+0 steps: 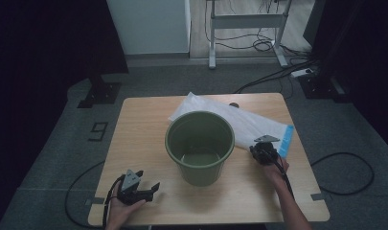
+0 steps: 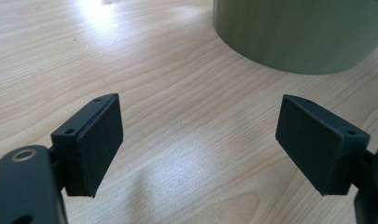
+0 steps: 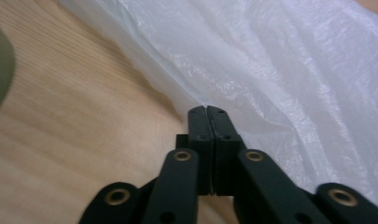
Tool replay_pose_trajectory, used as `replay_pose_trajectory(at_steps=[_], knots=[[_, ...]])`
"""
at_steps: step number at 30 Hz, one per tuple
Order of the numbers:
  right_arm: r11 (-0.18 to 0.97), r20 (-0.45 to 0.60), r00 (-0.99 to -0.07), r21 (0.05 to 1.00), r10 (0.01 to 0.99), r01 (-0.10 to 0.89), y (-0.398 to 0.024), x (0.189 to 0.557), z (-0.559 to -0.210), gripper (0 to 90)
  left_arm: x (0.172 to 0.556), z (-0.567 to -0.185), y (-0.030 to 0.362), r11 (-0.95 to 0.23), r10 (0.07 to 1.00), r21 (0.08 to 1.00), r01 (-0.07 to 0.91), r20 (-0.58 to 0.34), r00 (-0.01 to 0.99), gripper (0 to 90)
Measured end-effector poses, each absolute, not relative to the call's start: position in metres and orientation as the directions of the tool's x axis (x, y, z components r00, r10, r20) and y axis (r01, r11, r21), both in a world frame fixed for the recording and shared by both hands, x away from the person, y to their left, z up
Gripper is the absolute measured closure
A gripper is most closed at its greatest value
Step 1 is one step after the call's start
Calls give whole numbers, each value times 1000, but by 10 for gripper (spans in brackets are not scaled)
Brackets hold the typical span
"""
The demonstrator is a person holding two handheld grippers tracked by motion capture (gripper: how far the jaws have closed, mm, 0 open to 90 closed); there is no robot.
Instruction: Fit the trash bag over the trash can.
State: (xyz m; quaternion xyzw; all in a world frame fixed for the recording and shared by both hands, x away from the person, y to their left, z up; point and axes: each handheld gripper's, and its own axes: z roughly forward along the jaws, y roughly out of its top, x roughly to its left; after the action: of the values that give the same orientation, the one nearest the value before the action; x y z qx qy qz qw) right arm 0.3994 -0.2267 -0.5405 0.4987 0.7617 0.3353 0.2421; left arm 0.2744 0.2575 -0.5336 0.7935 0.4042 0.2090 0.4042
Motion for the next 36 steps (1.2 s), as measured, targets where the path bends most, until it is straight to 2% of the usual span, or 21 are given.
replay_pose_trajectory(at_steps=[4,5,7,15,20,21,22,23,24,25,26,28,32,36], knots=[[253,-22,-377,777,926,577,-242,362,-536,889,272,-533,261,-336,821,813,476,5,571,154],[260,-30,-388,789,921,556,-252,338,-534,889,272,-532,262,-334,822,813,477,4,569,155],[260,-31,-395,799,918,542,-263,315,-534,889,271,-532,262,-334,824,813,477,5,567,156],[251,-20,-388,792,922,556,-300,265,-541,889,272,-532,260,-331,825,812,480,2,565,155],[237,-1,-381,784,925,573,-309,259,-545,877,272,-534,260,-336,825,806,487,3,565,155],[241,-4,-377,777,926,581,-309,258,-546,801,271,-534,260,-335,825,807,486,2,566,155],[241,-4,-377,777,926,581,-309,258,-546,801,271,-534,260,-335,825,807,486,2,566,155],[240,-8,-374,779,928,579,-308,258,-546,711,271,-533,260,-334,824,808,485,1,566,155],[242,-34,-354,789,935,565,-302,257,-544,499,271,-533,260,-332,825,809,484,0,566,155],[242,-34,-354,789,935,565,-302,257,-544,499,271,-533,260,-332,825,809,484,0,566,155],[250,-57,-348,804,936,540,-288,257,-538,351,272,-534,260,-329,825,809,487,-5,565,156],[274,-85,-363,817,928,508,-271,261,-530,290,272,-534,260,-334,824,806,488,-2,567,156],[289,-80,-409,829,909,479,-244,278,-522,257,272,-534,260,-332,823,808,487,-4,568,156],[264,-28,-434,829,900,494,-206,322,-522,232,272,-534,260,-331,825,808,487,-3,566,156]])
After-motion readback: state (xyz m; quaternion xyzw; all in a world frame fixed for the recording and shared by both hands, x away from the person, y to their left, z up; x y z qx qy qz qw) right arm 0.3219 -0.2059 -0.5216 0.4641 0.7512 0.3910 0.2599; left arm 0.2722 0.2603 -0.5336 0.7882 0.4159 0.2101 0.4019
